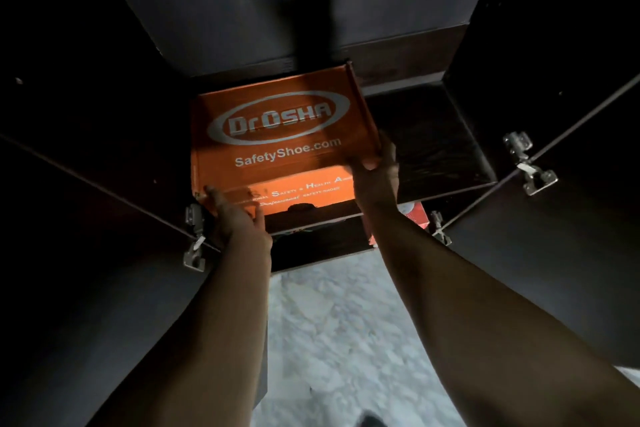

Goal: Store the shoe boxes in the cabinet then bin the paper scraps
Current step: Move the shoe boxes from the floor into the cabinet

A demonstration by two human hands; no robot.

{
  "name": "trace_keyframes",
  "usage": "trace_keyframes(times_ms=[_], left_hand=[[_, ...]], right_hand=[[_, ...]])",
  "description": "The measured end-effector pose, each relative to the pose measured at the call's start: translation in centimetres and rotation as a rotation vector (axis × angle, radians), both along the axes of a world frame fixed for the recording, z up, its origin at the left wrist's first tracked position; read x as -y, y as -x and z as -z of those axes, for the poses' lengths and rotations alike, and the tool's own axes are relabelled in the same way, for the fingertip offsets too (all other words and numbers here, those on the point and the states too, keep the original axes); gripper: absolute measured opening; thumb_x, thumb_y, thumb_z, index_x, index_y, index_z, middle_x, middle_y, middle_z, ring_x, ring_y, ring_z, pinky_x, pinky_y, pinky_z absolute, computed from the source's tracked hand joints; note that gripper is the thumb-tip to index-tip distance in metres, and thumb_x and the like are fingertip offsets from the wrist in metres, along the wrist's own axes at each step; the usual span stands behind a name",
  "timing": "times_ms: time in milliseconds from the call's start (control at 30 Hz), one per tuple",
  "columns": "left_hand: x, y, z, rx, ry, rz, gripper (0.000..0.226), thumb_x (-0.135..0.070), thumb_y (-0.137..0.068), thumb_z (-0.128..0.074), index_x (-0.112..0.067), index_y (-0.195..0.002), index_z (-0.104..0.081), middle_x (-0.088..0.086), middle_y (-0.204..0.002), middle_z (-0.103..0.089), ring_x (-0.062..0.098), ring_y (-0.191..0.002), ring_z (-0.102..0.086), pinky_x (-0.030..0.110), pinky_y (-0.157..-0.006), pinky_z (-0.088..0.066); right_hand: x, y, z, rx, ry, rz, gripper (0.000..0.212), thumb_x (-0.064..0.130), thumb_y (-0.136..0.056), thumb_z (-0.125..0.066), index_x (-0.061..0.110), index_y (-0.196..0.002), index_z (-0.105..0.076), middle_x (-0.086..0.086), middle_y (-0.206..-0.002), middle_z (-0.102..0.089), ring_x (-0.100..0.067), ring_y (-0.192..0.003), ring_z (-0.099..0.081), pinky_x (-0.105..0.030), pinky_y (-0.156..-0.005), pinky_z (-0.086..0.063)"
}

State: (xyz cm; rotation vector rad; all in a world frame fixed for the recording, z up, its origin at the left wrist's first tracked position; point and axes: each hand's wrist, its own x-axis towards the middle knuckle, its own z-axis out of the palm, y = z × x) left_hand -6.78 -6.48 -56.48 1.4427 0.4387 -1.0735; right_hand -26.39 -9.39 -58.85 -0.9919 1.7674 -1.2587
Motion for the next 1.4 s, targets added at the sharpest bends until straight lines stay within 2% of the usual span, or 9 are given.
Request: trace_keyframes(times_ms=[100,300,533,700,833,1000,1100,1200,1400], left_hand=[[-0.2,-0.2,-0.4,0.047,0.099,0.053,0.087,-0.074,-0.065,-0.075,-0.022,-0.131,-0.051,0.001,-0.134,-0.052,0.02,-0.119,-0.057,0.028,-0.065,-0.057],[-7.1,3.0,0.2,0.059,0.065,0.455,0.077,-0.071,-0.094,-0.036,-0.015,-0.147,-0.042,0.014,-0.146,-0.052,0.028,-0.13,-0.056,0.046,-0.109,-0.046],[-21.8,12.6,5.8,0.163,-0.294,1.491,0.063,-0.061,-0.095,-0.05,-0.01,-0.13,-0.057,0.015,-0.12,-0.066,0.032,-0.112,-0.064,0.041,-0.088,-0.052],[-30.1,24.1,8.4,0.205,-0.365,1.916,0.053,-0.06,-0.092,-0.055,-0.013,-0.116,-0.061,0.004,-0.095,-0.067,0.027,-0.095,-0.063,0.038,-0.083,-0.048],[-35.0,34.4,12.9,0.236,-0.303,2.084,0.051,-0.06,-0.089,-0.062,-0.015,-0.113,-0.065,0.002,-0.096,-0.067,0.018,-0.084,-0.061,0.033,-0.069,-0.046],[-39.1,46.5,20.7,0.427,-0.194,2.3,0.052,-0.064,-0.085,-0.064,-0.021,-0.114,-0.062,0.006,-0.118,-0.065,0.021,-0.103,-0.061,0.036,-0.08,-0.054],[-40.0,52.9,26.7,0.625,-0.093,2.372,0.077,-0.068,-0.076,-0.066,-0.02,-0.135,-0.055,0.014,-0.133,-0.061,0.03,-0.117,-0.061,0.047,-0.1,-0.052],[-40.0,57.9,32.1,0.738,0.039,2.387,0.073,-0.059,-0.092,-0.057,-0.02,-0.152,-0.039,0.013,-0.152,-0.046,0.03,-0.136,-0.05,0.041,-0.108,-0.042],[-41.1,59.7,37.7,0.722,0.167,2.374,0.069,-0.078,-0.084,-0.04,-0.029,-0.13,-0.058,0.006,-0.124,-0.066,0.032,-0.113,-0.062,0.053,-0.1,-0.05]], right_hand=[[0.6,-0.3,-1.1,-0.033,-0.069,-0.074,0.08,0.037,-0.085,-0.077,0.035,-0.152,-0.034,-0.013,-0.137,-0.061,-0.037,-0.125,-0.059,-0.05,-0.101,-0.052],[-6.4,2.5,-1.5,-0.067,-0.135,-0.007,0.082,0.049,-0.096,-0.063,0.025,-0.162,-0.021,-0.016,-0.161,-0.037,-0.038,-0.147,-0.037,-0.049,-0.113,-0.042],[-31.2,11.9,6.0,0.184,-0.584,0.382,0.058,0.047,-0.097,-0.061,0.023,-0.148,-0.047,-0.012,-0.143,-0.057,-0.026,-0.132,-0.056,-0.034,-0.107,-0.046],[-47.0,22.4,9.7,0.231,-0.728,0.732,0.058,0.043,-0.097,-0.063,0.017,-0.147,-0.049,-0.017,-0.144,-0.057,-0.032,-0.133,-0.055,-0.037,-0.107,-0.044],[-57.3,30.8,11.9,0.275,-0.787,0.935,0.057,0.039,-0.099,-0.062,0.013,-0.147,-0.049,-0.017,-0.144,-0.057,-0.034,-0.133,-0.055,-0.037,-0.104,-0.046],[-66.9,40.2,17.5,0.291,-0.858,1.079,0.057,0.038,-0.097,-0.063,0.012,-0.146,-0.049,-0.017,-0.142,-0.06,-0.035,-0.131,-0.056,-0.037,-0.102,-0.045],[-69.9,44.6,22.4,0.297,-0.851,1.114,0.058,0.035,-0.097,-0.063,0.012,-0.148,-0.049,-0.015,-0.146,-0.058,-0.034,-0.133,-0.054,-0.035,-0.101,-0.043],[-71.0,47.3,27.8,0.367,-0.813,1.111,0.059,0.036,-0.095,-0.063,0.017,-0.149,-0.049,-0.008,-0.142,-0.06,-0.03,-0.128,-0.057,-0.03,-0.091,-0.042],[-69.3,47.4,32.8,0.499,-0.602,1.101,0.065,0.027,-0.097,-0.058,0.048,-0.152,-0.031,0.011,-0.12,-0.059,-0.021,-0.107,-0.061,-0.05,-0.092,-0.057]])
